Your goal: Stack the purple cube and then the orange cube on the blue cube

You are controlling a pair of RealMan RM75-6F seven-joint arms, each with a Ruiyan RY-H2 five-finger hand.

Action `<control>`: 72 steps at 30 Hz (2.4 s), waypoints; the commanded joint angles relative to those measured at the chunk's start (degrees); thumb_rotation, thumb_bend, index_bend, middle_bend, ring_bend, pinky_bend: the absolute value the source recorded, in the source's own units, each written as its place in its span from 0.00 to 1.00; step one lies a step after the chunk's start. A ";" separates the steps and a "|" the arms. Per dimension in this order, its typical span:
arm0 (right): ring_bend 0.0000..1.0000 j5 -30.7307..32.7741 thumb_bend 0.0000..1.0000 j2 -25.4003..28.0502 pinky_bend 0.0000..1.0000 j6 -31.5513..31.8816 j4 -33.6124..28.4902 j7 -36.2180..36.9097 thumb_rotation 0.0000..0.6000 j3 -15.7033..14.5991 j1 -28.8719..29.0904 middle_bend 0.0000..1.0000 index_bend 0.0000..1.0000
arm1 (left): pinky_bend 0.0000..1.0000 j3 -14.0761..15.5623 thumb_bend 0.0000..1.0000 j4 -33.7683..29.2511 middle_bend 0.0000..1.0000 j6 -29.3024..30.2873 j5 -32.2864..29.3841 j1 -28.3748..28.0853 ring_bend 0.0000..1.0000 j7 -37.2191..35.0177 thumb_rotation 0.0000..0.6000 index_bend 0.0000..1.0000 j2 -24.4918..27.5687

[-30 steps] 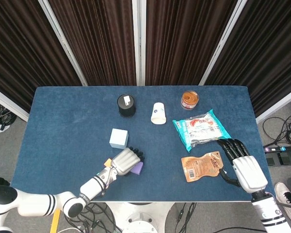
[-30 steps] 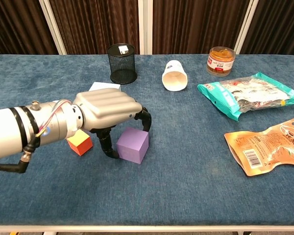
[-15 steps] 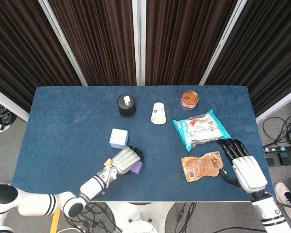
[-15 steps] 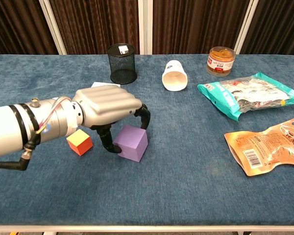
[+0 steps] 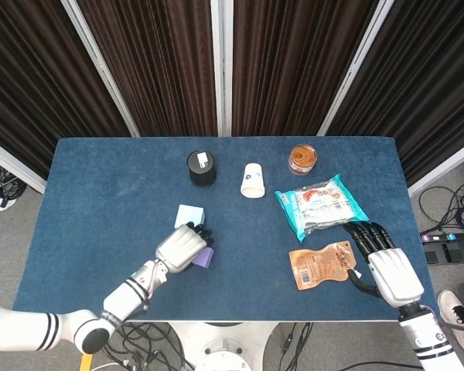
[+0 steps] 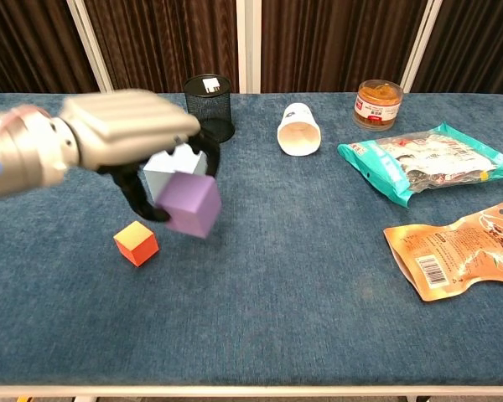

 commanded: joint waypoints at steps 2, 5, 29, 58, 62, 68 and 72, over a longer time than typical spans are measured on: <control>0.00 0.01 0.29 -0.30 0.00 0.09 0.02 -0.53 1.00 -0.04 -0.05 0.08 0.00 | 0.38 -0.79 0.28 -2.46 0.41 0.80 -0.65 -0.63 0.30 2.16 1.00 0.49 4.23; 0.00 -0.08 0.29 -0.54 0.00 0.09 0.05 -0.96 1.00 -0.16 -0.09 0.08 0.00 | 0.38 -1.63 0.28 -3.03 0.41 -0.44 -1.91 -1.75 0.30 2.45 1.00 0.49 6.59; 0.00 1.03 0.29 -1.22 0.00 -0.89 -0.09 -2.44 1.00 0.01 0.53 0.08 0.00 | 0.37 -4.13 0.29 6.17 0.41 -12.58 -13.35 -12.62 0.30 -4.10 1.00 0.50 9.25; 0.00 2.15 0.29 -1.84 0.00 -1.33 0.18 -3.55 1.00 0.05 0.80 0.08 0.00 | 0.37 -1.89 0.29 15.28 0.41 -14.91 -10.20 -13.88 0.30 -13.25 1.00 0.51 6.20; 0.00 2.37 0.29 -1.96 0.00 -1.57 0.21 -3.78 1.00 0.05 0.92 0.08 0.00 | 0.37 -1.52 0.29 15.79 0.41 -14.82 -9.31 -13.89 0.30 -13.74 1.00 0.51 5.76; 0.00 2.74 0.29 -2.05 0.00 -1.90 0.25 -3.91 1.00 0.02 1.06 0.08 0.00 | 0.37 -1.24 0.29 17.25 0.41 -15.26 -8.79 -14.26 0.30 -14.23 1.00 0.51 4.80; 0.00 3.25 0.29 -2.05 0.00 -2.15 0.26 -3.87 1.00 0.21 1.25 0.08 0.00 | 0.37 -1.30 0.29 17.66 0.41 -16.10 -9.46 -14.45 0.30 -15.15 1.00 0.51 4.62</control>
